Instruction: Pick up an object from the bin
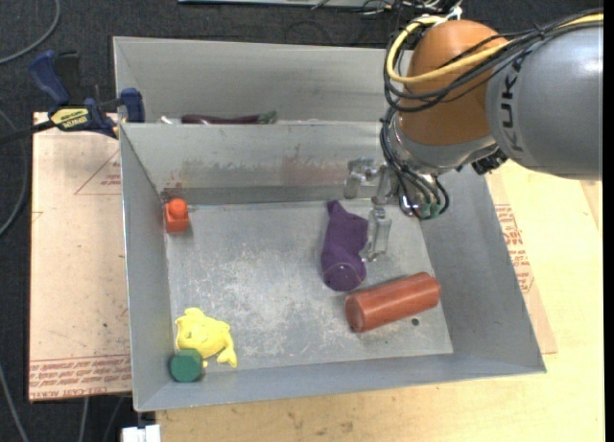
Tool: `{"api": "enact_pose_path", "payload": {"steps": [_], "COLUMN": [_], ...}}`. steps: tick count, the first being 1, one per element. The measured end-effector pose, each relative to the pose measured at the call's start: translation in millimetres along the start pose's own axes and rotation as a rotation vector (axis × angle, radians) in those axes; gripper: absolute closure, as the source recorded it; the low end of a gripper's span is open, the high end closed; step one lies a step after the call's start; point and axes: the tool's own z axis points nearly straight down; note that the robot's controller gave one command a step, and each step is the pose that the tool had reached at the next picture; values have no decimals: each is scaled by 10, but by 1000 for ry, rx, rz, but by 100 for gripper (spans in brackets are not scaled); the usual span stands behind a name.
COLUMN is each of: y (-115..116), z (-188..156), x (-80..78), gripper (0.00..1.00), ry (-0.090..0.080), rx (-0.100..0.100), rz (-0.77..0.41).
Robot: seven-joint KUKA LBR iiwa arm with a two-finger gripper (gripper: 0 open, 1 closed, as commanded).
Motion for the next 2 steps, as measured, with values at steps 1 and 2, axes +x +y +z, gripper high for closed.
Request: {"api": "enact_pose_path", "payload": {"steps": [1,2], "y": [0,0], "z": [-47,167], "x": [-16,-53], "gripper": [0,0], "ry": [-8,-15], "rx": [0,1], "rz": [0,-128]}}
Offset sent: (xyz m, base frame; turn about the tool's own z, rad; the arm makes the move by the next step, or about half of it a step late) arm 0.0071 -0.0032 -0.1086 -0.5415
